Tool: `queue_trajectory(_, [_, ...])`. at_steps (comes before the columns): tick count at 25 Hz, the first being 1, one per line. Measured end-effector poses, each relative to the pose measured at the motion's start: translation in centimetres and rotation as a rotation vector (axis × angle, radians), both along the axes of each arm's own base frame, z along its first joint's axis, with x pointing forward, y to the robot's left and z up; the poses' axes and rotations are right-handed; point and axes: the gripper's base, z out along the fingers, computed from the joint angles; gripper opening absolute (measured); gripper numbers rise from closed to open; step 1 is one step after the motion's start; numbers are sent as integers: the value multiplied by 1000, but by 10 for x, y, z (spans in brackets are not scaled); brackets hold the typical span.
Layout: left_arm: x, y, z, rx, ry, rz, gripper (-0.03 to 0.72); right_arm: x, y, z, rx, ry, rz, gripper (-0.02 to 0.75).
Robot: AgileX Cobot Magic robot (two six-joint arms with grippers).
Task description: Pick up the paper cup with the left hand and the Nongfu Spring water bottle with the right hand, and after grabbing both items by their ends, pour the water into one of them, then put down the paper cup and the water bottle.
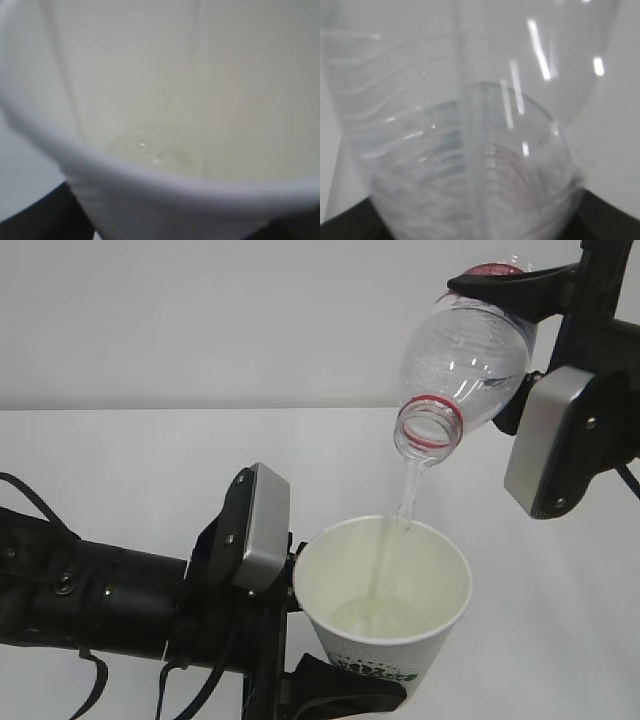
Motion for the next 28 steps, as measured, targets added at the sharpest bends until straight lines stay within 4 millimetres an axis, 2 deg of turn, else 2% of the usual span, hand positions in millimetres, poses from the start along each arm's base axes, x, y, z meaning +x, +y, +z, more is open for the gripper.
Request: queue_trajectory(28, [0,0,0,1,-1,-2,532,0,0,0,3,-4,3,463])
